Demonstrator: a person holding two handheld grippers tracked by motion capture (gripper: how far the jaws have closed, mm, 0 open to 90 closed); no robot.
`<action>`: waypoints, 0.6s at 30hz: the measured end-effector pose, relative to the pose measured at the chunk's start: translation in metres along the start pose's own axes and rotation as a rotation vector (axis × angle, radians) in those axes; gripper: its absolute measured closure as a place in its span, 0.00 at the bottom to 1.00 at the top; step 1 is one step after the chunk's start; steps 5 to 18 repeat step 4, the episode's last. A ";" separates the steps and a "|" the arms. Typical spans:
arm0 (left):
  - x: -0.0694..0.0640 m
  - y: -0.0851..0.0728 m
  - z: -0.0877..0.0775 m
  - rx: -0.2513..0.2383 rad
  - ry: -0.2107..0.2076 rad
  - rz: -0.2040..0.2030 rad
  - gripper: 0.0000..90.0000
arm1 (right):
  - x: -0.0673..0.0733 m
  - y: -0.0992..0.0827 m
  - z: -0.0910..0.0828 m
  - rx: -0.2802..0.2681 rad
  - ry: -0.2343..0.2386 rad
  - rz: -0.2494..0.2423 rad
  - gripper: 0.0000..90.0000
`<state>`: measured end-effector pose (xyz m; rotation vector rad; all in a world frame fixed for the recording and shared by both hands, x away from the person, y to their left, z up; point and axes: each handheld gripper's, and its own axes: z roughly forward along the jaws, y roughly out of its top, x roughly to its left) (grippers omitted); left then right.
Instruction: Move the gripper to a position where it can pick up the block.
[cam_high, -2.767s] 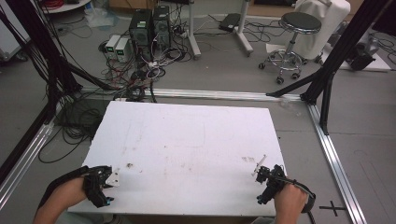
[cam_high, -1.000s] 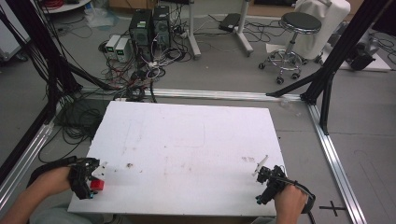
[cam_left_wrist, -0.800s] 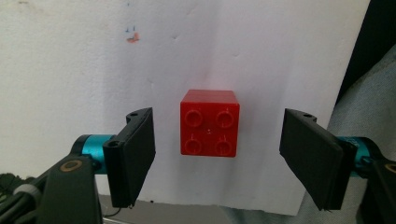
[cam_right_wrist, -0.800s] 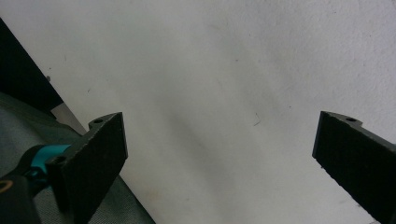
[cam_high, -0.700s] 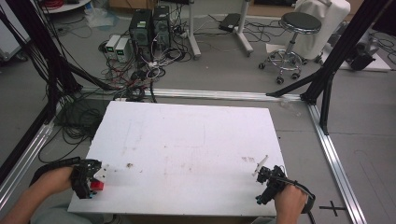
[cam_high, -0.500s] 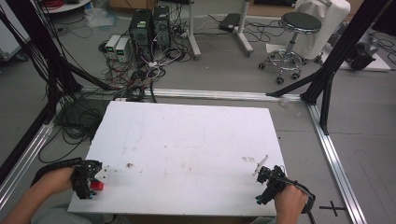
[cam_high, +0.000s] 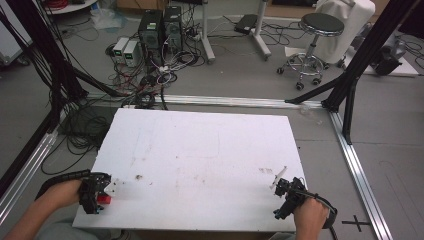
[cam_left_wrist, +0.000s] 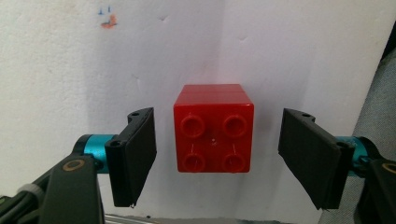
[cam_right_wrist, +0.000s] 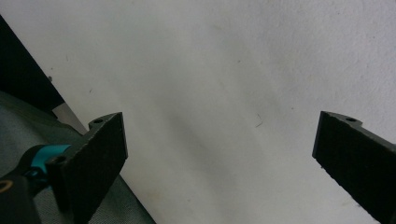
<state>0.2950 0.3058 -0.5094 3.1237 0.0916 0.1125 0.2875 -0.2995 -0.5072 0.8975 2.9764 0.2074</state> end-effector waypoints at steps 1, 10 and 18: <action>0.000 0.000 0.000 0.000 -0.001 0.001 0.31 | 0.000 0.001 0.000 -0.003 0.001 -0.002 0.03; 0.000 0.000 -0.001 0.001 0.002 0.004 0.31 | 0.000 0.002 0.000 -0.007 0.000 -0.007 0.03; 0.000 0.000 -0.001 0.001 0.002 0.004 0.31 | 0.000 0.002 0.000 -0.007 0.000 -0.007 0.03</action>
